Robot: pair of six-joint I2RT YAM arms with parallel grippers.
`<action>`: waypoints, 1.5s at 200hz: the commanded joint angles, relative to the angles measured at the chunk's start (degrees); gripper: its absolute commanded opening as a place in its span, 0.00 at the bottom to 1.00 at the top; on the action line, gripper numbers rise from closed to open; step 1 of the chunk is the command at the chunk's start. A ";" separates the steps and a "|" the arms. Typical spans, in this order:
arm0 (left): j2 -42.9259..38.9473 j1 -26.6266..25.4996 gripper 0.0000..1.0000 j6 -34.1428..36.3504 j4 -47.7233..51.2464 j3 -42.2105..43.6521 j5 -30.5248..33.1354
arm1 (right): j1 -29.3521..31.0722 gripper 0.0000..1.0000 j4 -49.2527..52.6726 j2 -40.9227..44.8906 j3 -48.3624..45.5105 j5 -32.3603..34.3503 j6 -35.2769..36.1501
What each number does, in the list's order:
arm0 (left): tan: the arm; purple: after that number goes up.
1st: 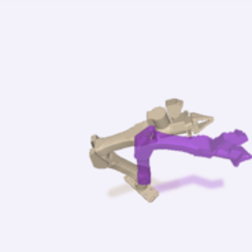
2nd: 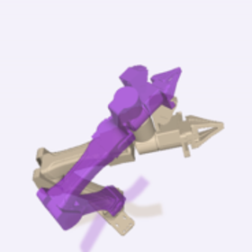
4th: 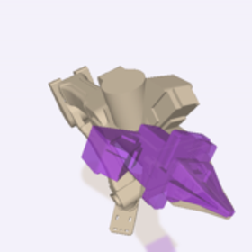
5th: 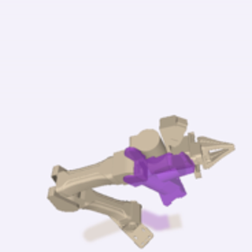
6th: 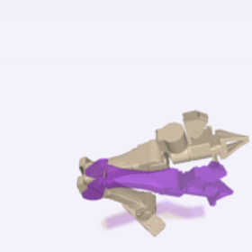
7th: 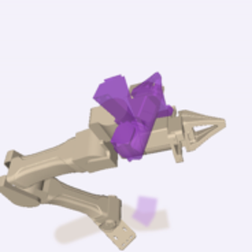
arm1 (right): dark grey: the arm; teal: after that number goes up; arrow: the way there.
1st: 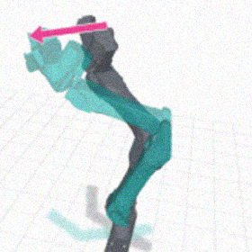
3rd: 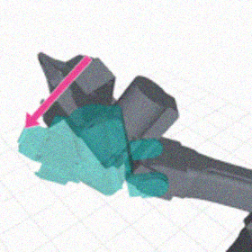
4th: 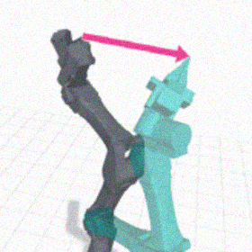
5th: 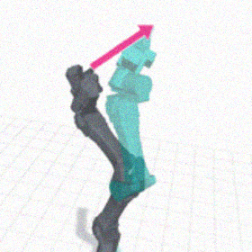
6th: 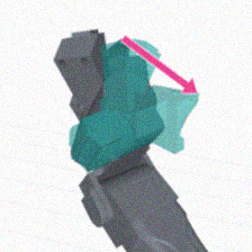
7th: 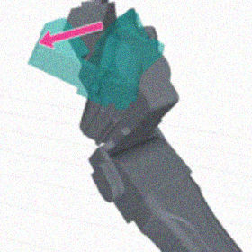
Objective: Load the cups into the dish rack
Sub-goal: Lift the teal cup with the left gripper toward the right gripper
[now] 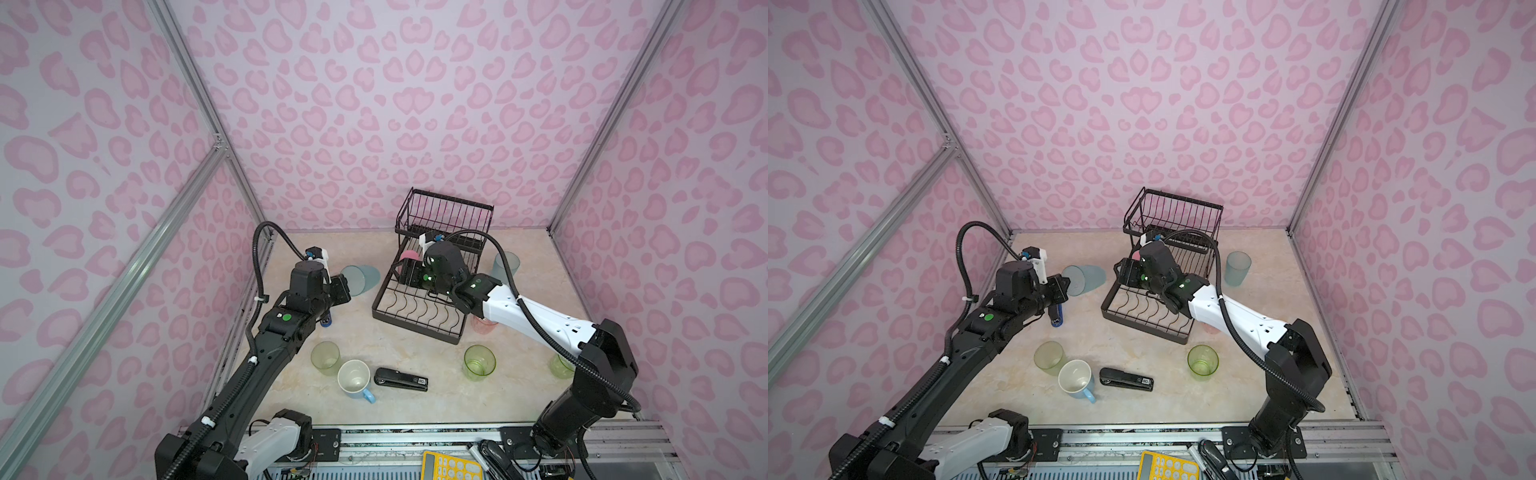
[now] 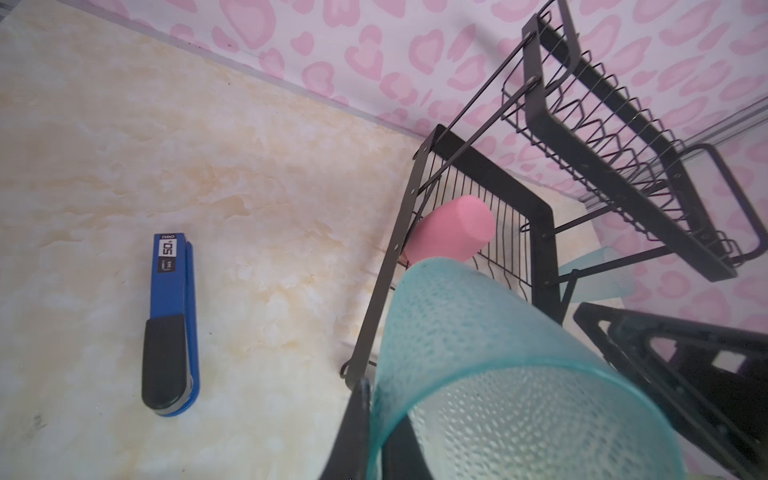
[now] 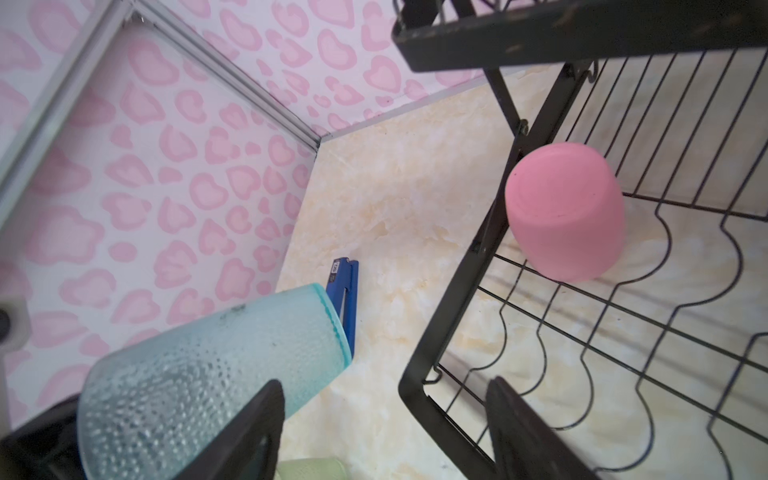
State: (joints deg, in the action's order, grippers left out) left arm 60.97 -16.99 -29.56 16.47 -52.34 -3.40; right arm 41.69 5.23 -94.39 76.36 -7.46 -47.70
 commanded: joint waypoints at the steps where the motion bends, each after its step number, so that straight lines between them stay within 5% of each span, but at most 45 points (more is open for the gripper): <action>1: -1.50 0.11 0.07 -0.94 -10.63 2.05 -2.74 | -1.34 0.76 -5.94 -0.91 -0.24 -4.28 -13.66; 32: -2.49 0.09 0.07 -0.87 -18.78 5.56 -5.97 | -2.25 0.76 -10.13 -2.50 0.02 -8.43 -24.63; 84: -1.83 0.11 0.08 -2.31 -32.39 10.34 -9.52 | -1.95 0.76 -6.62 -3.70 2.28 -8.82 -33.03; 158: 3.27 -0.57 0.08 -4.59 -46.77 12.31 -16.41 | -3.76 0.79 -2.84 -2.94 3.17 -10.11 -39.07; 300: 9.60 -3.18 0.08 -4.72 -53.56 10.97 -19.49 | -5.97 0.79 -2.17 -2.70 5.88 -8.53 -44.23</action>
State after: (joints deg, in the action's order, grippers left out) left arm 69.69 -19.84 -34.41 -31.86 -40.18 -22.11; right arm 35.51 2.52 -96.42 81.91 -16.49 -91.59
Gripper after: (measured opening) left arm 0.086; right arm 0.793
